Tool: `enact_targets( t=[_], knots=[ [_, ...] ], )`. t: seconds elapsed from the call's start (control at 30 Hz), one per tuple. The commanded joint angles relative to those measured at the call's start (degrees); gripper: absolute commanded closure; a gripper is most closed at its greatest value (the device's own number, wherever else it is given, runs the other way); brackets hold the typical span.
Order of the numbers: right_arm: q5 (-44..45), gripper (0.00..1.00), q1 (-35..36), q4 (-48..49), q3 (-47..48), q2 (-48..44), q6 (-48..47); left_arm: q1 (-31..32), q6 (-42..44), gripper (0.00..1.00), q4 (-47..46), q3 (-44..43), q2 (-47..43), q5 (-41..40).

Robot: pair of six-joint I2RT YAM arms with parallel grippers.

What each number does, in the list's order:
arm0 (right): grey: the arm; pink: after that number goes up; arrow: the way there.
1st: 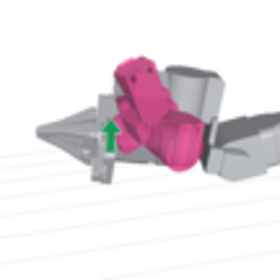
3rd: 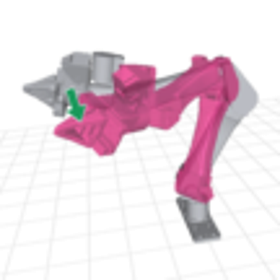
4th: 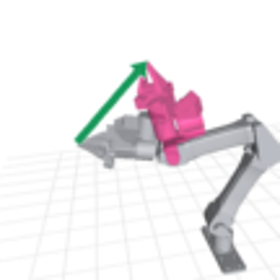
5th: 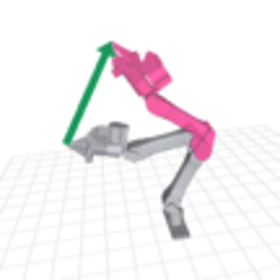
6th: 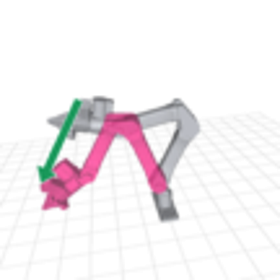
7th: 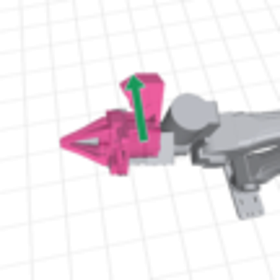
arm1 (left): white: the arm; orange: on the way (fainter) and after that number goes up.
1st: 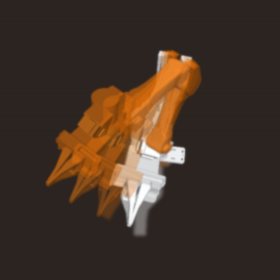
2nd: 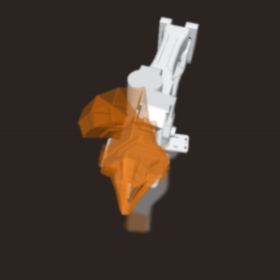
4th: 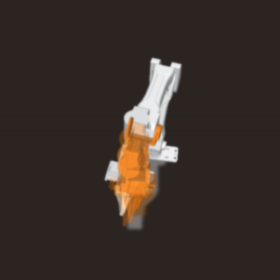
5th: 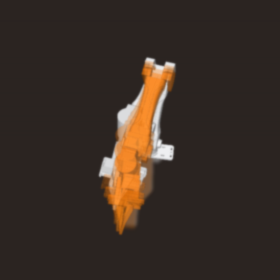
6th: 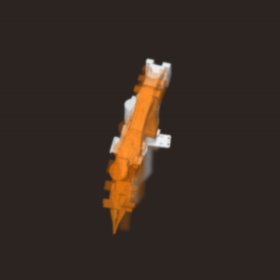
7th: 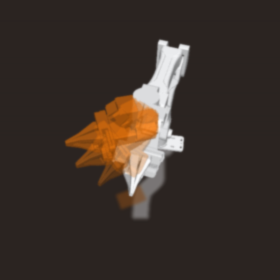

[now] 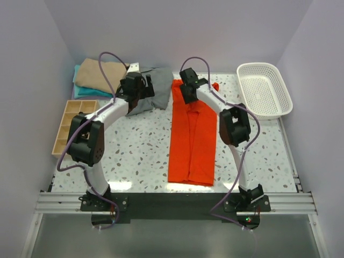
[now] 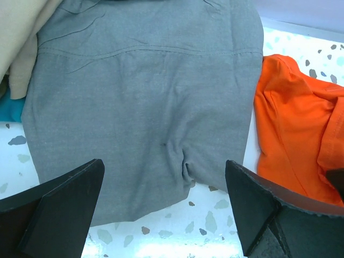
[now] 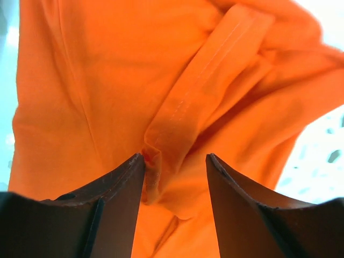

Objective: Fold and stack the t-shirts
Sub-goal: Fold the tshirt

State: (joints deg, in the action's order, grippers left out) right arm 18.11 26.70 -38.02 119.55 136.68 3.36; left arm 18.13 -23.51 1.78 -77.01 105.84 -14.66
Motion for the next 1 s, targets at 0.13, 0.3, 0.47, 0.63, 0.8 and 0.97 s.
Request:
enact_targets(
  t=[0.13, 0.3, 0.47, 0.63, 0.8, 0.97],
  knots=[
    [7.7, 0.64, 2.0, -2.0, 6.6, 0.9, -4.9, -0.2, -0.9, 0.00, -2.7, -1.7, -1.2, 3.0],
    [6.8, 0.71, 1.9, -3.5, 7.0, 1.0, -4.0, -0.4, -0.8, 0.00, -1.9, -3.1, 0.4, 5.2],
    [3.3, 0.53, 2.0, -1.1, 3.5, -1.6, -3.8, -0.6, -1.0, 0.00, -2.5, -2.3, -0.1, 5.3],
    [2.8, 0.50, 2.3, -2.7, 5.1, 0.1, -3.8, -0.6, -1.4, 0.00, -2.7, -2.4, 0.2, 5.8],
    [2.2, 0.50, 2.4, -2.6, 4.0, 0.7, -2.0, -0.7, -1.5, 0.00, -2.6, -2.6, 1.0, 6.6],
    [2.5, 0.50, 2.4, -3.6, 5.0, 1.4, -1.9, -0.8, -1.5, 0.00, -2.3, -3.1, 1.5, 6.9]
  ],
)
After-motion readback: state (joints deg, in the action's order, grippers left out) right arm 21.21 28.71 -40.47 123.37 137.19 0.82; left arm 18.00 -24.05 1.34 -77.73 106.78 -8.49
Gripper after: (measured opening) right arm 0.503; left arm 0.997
